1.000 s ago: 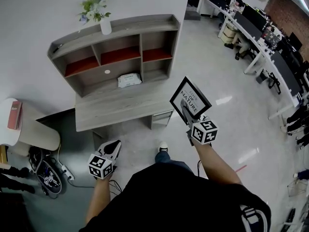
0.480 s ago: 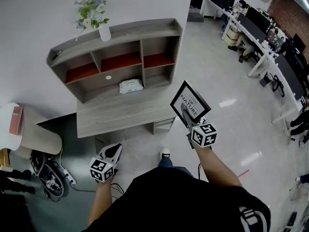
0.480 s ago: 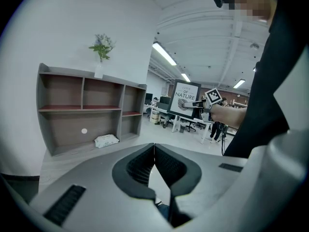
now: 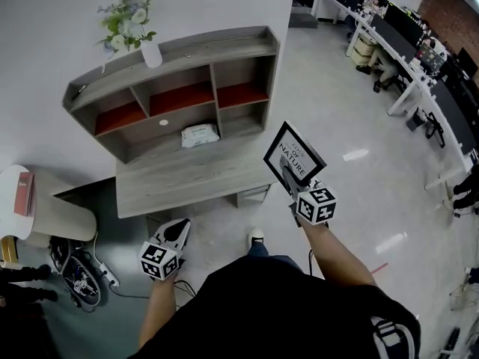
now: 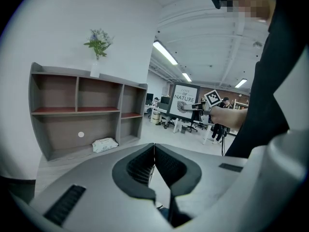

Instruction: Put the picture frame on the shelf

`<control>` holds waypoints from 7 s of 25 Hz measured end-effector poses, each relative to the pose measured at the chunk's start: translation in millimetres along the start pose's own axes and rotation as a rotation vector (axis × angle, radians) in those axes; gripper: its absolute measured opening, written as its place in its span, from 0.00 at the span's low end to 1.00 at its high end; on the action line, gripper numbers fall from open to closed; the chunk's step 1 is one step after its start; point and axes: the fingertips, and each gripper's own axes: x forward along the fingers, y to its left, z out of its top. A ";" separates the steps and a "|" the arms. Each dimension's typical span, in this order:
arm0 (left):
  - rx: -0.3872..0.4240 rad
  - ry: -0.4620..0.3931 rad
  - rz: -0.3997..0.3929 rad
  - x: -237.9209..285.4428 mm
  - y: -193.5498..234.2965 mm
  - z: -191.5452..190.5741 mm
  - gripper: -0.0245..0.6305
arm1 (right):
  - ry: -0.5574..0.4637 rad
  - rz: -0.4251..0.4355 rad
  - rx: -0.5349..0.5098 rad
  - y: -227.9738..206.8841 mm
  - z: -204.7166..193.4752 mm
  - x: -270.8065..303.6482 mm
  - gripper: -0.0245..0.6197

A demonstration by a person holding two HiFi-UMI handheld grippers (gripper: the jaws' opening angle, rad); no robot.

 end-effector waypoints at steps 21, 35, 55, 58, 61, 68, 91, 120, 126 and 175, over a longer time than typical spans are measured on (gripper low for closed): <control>-0.017 0.006 0.011 70.0 35.3 29.1 0.07 | 0.039 0.035 0.004 -47.5 10.5 76.1 0.07; -0.010 -0.013 0.015 104.0 62.7 54.8 0.07 | 0.052 0.042 -0.018 -69.4 27.6 110.6 0.07; -0.011 -0.032 0.086 132.1 82.5 84.2 0.07 | 0.056 0.096 -0.021 -98.1 42.5 151.9 0.07; -0.015 -0.026 0.089 137.6 83.3 83.6 0.07 | 0.055 0.101 -0.024 -103.2 44.9 156.9 0.07; -0.017 -0.023 0.088 144.0 83.1 85.0 0.07 | 0.053 0.100 -0.022 -110.4 47.0 160.9 0.07; -0.011 -0.018 0.095 154.3 82.4 89.1 0.07 | 0.061 0.104 -0.017 -121.6 44.1 165.1 0.07; 0.000 -0.002 0.114 176.4 58.0 96.4 0.07 | 0.070 0.155 0.004 -146.6 39.9 167.0 0.07; -0.002 -0.027 0.103 199.5 88.8 116.6 0.07 | 0.065 0.123 0.009 -166.1 50.2 185.8 0.07; -0.003 -0.031 0.104 199.7 109.4 121.3 0.07 | 0.073 0.110 0.011 -164.6 51.5 195.9 0.07; 0.084 -0.015 -0.139 248.6 229.9 170.3 0.07 | 0.103 -0.134 0.071 -157.3 57.3 262.0 0.07</control>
